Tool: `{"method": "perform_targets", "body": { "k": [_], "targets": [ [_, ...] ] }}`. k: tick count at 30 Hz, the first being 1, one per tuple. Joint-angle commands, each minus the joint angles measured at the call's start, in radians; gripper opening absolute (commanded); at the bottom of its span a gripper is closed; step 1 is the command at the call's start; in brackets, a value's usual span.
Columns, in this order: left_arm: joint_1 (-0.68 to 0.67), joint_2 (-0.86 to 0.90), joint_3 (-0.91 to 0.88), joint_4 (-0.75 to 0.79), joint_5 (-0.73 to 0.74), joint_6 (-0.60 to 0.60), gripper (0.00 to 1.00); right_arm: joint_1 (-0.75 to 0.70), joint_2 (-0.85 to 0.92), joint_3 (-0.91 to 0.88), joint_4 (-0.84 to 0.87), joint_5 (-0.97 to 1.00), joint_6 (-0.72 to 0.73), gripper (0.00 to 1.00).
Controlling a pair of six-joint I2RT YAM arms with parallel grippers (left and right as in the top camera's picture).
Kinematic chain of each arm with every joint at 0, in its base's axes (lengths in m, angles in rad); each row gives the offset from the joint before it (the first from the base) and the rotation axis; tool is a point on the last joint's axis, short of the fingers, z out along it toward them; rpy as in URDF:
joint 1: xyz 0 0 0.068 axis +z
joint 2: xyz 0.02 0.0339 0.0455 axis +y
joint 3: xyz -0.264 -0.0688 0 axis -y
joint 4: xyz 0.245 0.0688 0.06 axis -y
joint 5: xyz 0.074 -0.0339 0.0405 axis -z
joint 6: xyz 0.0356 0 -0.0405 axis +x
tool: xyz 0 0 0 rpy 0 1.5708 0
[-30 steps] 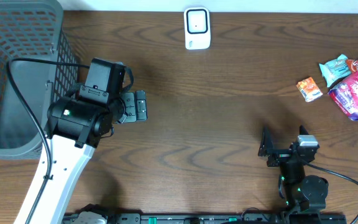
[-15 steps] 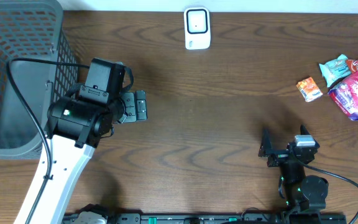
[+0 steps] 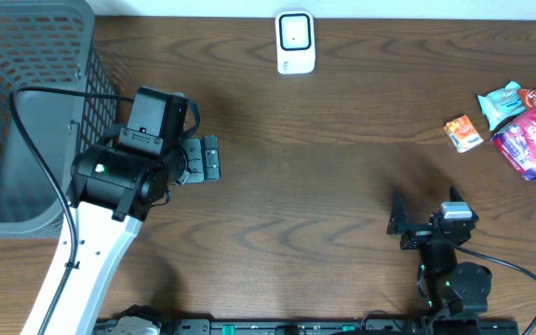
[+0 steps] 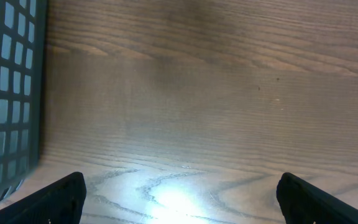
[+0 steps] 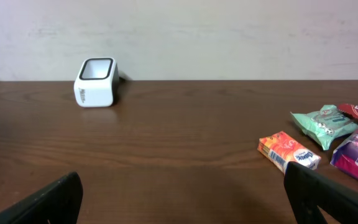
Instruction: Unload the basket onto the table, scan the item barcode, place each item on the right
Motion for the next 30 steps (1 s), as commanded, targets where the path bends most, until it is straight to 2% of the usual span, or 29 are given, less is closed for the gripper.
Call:
{"method": "perform_targets", "body": {
  "k": [1, 21, 30],
  "targets": [
    [0.005, 0.005, 0.003, -0.002, -0.009, 0.006, 0.98, -0.004, -0.007, -0.003, -0.003, 0.01, 0.003, 0.99],
    [0.005, 0.005, 0.003, -0.003, -0.009, 0.006, 0.98, -0.004, -0.006, -0.003, -0.003, 0.01, 0.003, 0.99],
    [0.019, -0.088, 0.0, -0.002, -0.01, 0.006, 0.98, -0.004, -0.006, -0.003, -0.003, 0.01, 0.003, 0.99]
  ]
}}
